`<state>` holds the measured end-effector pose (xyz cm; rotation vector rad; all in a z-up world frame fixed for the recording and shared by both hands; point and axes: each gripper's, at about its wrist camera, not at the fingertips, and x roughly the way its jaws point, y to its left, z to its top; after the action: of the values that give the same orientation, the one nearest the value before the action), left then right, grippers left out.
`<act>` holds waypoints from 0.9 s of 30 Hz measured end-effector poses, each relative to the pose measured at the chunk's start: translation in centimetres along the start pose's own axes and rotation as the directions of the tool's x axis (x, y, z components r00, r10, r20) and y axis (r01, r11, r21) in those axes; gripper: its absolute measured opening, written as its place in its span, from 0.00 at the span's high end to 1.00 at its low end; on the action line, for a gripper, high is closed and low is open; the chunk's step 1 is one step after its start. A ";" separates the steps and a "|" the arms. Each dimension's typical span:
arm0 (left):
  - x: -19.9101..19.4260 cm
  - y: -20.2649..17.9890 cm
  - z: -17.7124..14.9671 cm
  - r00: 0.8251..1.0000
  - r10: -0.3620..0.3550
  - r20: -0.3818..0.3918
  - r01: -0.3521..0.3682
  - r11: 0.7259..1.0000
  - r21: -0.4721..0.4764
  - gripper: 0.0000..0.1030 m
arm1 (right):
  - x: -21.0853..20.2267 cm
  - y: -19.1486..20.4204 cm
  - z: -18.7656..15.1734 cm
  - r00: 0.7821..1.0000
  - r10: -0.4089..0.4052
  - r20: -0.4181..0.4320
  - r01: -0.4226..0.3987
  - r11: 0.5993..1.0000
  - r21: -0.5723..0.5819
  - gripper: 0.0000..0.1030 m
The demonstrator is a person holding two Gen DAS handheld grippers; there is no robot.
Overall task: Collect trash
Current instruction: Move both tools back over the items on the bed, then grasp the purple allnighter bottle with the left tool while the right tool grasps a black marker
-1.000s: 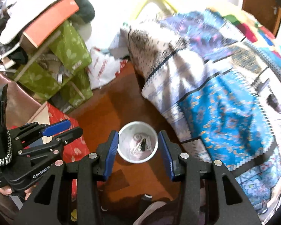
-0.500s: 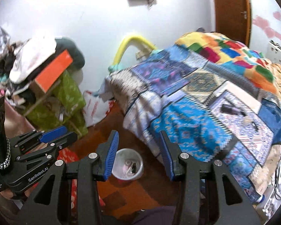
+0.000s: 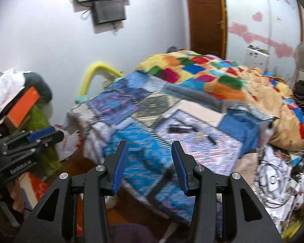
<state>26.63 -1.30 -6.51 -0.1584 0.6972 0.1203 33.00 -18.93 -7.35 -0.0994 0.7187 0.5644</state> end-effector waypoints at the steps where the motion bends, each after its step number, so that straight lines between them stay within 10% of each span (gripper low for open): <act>1: 0.5 -0.6 0.4 1.000 -0.005 -0.001 0.005 1.000 0.009 0.62 | 0.0 -0.7 0.1 1.000 -0.013 0.000 0.013 1.000 0.005 0.56; 9: 6.6 -3.9 3.4 0.995 -0.091 -0.043 0.092 0.995 0.042 0.44 | 2.6 -6.6 0.5 0.993 -0.108 -0.048 0.109 0.994 0.028 0.45; 27: 27.5 -6.6 5.4 0.941 -0.187 -0.281 0.214 0.975 0.066 0.44 | 15.5 -15.5 -0.9 0.964 -0.150 -0.218 0.163 0.985 0.046 0.45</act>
<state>52.05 -5.25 -19.55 -0.1551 0.9561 -0.1341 49.98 -25.25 -19.63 -0.1583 0.9289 0.3818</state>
